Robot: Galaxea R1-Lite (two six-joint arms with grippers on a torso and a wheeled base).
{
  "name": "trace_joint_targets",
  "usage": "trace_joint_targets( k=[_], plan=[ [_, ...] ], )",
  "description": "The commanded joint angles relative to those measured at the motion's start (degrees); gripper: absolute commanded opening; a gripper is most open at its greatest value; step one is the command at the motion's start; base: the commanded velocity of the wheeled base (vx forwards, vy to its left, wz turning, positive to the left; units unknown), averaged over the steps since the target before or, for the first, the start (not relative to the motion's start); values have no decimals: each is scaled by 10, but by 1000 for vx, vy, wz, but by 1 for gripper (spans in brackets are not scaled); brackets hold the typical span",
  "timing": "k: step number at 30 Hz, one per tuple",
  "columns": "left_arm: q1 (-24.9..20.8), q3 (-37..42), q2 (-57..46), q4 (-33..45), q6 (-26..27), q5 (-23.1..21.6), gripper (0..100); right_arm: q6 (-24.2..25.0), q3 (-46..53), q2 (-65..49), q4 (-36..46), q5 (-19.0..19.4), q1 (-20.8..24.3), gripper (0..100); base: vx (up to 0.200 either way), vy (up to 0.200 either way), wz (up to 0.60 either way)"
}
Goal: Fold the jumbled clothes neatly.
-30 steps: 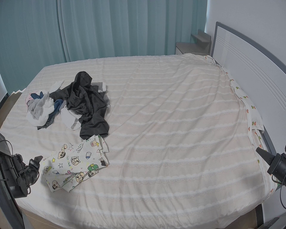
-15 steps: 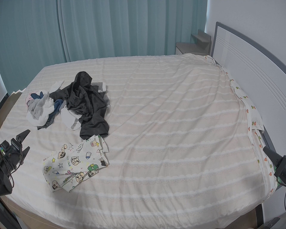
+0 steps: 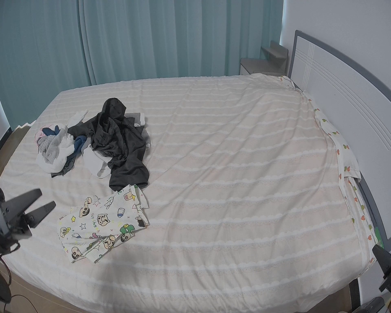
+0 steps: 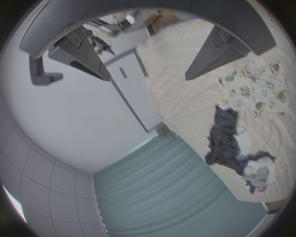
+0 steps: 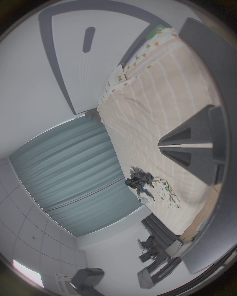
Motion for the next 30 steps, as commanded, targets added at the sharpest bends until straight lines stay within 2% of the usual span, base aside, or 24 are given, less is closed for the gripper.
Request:
trace_joint_targets(
  k=[1, 3, 6, 8, 9, 10, 11, 15, 18, 19, 21, 22, 23, 24, 25, 27, 28, 29, 30],
  plan=[
    [-122, 35, -353, 200, -36, -166, 100, -101, 17, -184, 134, -64, -27, 0, 0, 0, 0],
    [-122, 35, -419, 276, -36, -182, 100, -148, 58, -185, 123, -87, -27, 0, 0, 0, 0],
    [-122, 35, -527, 393, -35, -197, 100, -155, 80, -184, 68, -90, -27, 0, 0, 0, 0],
    [-122, 36, -594, 449, -35, -201, 100, -162, 84, -184, 56, -96, -27, 0, 0, 0, 0],
    [-122, 36, -594, 449, -35, -201, 100, -162, 84, -184, 56, -96, -27, 0, 0, 0, 0],
    [-122, 36, -651, 499, -25, -201, 100, -186, 83, -184, 61, -100, -27, 0, 0, 0, 0],
    [-122, 36, -646, 507, -15, -199, 100, -210, 83, -184, 66, -103, -27, 0, 0, 0, 0],
    [-122, 36, -638, 548, 64, -199, 100, -249, 84, -184, 61, -120, -27, 0, 0, 0, 0],
    [-119, 36, -639, 565, 198, -196, 100, -267, 83, -184, 60, -149, -27, 0, 0, 0, 0],
    [-98, 36, -652, 577, 238, -189, 100, -269, 83, -184, 61, -163, -27, 0, 0, 0, 0],
    [-48, 36, -688, 603, 253, -176, 100, -271, 82, -184, 61, -182, -27, 0, 0, 0, 0],
    [13, 36, -688, 627, 284, -162, 100, -274, 82, -184, 61, -193, -27, 0, 0, 0, 0],
    [27, 36, -688, 633, 290, -156, 100, -274, 82, -184, 61, -195, -27, 0, 0, 0, 0],
    [100, 36, -688, 699, 326, -105, 100, -271, 83, -184, 60, -201, -27, 0, 0, 0, 0],
    [108, 36, -688, 734, 360, -70, 100, -272, 83, -184, 60, -199, -27, 0, 0, 0, 0],
    [106, 32, -688, 787, 446, 26, 100, -286, 82, -184, 59, -184, -27, 0, 0, 0, 0],
    [106, 32, -688, 788, 448, 33, 100, -287, 83, -184, 59, -182, -27, 0, 0, 0, 0],
    [106, 21, -688, 793, 434, 87, 100, -322, 84, -184, 52, -146, -27, 0, 0, 0, 0],
    [104, 16, -688, 796, 420, 87, 100, -327, 84, -184, 50, -137, -27, 0, 0, 0, 0]
  ],
)
